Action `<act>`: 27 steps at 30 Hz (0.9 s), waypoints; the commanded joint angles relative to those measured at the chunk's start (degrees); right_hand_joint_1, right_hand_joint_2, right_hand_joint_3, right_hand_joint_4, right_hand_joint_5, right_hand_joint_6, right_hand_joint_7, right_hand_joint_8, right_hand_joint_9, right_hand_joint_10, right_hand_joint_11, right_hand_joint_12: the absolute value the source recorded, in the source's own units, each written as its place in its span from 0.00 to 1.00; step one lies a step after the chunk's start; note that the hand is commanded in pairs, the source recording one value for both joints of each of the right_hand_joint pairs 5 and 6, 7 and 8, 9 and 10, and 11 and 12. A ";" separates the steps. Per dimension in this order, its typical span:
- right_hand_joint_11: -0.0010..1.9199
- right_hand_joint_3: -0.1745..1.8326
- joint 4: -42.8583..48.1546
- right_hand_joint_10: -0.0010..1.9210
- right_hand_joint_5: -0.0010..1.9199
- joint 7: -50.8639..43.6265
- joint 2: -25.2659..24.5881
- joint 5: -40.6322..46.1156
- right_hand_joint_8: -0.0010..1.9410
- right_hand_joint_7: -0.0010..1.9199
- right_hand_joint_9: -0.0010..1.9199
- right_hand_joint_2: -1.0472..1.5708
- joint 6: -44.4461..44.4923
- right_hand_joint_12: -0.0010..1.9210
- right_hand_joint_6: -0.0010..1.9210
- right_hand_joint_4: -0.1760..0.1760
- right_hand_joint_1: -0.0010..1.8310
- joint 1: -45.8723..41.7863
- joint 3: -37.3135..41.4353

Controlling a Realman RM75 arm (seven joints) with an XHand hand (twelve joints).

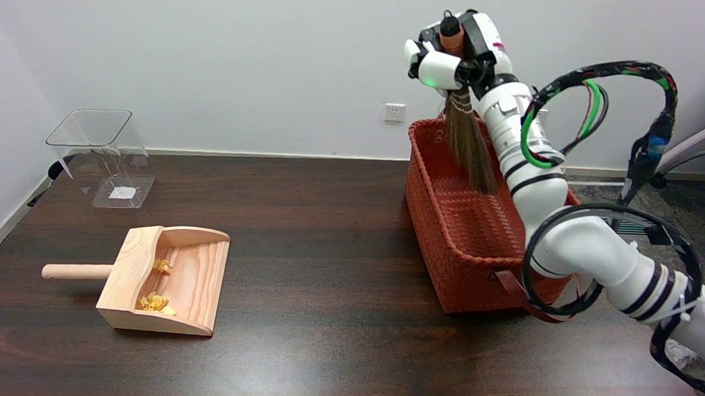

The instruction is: Place the broom in the brown basket.

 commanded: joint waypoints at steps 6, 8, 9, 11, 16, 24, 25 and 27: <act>1.00 0.54 -1.24 1.00 1.00 3.22 -0.02 -1.49 0.99 1.00 1.00 0.85 10.83 1.00 1.00 0.50 0.67 -11.40 -4.34; 1.00 0.55 0.15 1.00 1.00 3.63 -0.74 -3.83 0.99 1.00 1.00 0.85 11.39 1.00 1.00 0.50 0.67 -11.41 -4.42; 1.00 0.55 0.91 1.00 1.00 3.63 -1.08 -4.43 0.99 1.00 1.00 0.85 11.46 1.00 1.00 0.50 0.67 -11.41 -4.62; 1.00 0.55 3.11 1.00 1.00 3.71 -2.55 -6.32 0.99 1.00 1.00 0.84 11.46 1.00 1.00 0.50 0.67 -11.42 -5.15; 1.00 0.54 7.30 1.00 1.00 4.89 -5.39 -9.66 0.99 1.00 1.00 0.83 11.33 1.00 1.00 0.50 0.68 -11.39 -6.12; 1.00 0.52 14.69 1.00 1.00 14.96 -7.29 -10.54 0.99 1.00 1.00 0.81 11.46 1.00 1.00 0.50 0.69 -10.76 -7.68; 1.00 0.53 15.27 1.00 1.00 15.64 -7.50 -10.54 0.99 1.00 1.00 0.81 11.46 1.00 1.00 0.50 0.69 -10.70 -7.68; 1.00 0.52 15.90 1.00 1.00 16.12 -7.66 -10.54 0.99 1.00 1.00 0.81 11.46 1.00 1.00 0.50 0.69 -10.59 -7.68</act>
